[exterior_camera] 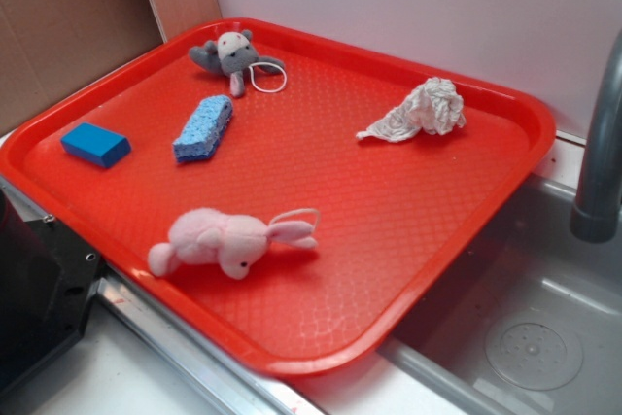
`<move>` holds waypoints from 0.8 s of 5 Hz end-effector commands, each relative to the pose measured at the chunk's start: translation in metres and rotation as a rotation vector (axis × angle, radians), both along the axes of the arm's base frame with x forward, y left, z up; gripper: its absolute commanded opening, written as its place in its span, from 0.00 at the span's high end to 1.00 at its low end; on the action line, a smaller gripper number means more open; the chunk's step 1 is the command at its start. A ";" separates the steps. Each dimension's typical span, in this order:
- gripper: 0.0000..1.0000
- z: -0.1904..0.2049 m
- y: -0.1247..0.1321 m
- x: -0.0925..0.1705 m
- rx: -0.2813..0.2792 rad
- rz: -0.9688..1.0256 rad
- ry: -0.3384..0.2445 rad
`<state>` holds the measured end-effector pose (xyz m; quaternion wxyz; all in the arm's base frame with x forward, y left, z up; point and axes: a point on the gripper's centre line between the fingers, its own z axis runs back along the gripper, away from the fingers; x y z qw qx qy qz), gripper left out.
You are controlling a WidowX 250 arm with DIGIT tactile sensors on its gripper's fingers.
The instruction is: Grab the white paper.
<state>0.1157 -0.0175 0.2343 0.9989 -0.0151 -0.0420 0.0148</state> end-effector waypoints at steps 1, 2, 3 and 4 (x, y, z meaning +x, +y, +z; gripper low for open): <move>0.00 0.000 0.000 0.000 0.000 0.000 0.000; 0.00 -0.010 -0.003 0.013 -0.001 0.126 -0.085; 0.00 -0.026 -0.010 0.032 -0.011 0.156 -0.108; 0.00 -0.052 -0.025 0.063 -0.049 0.192 -0.168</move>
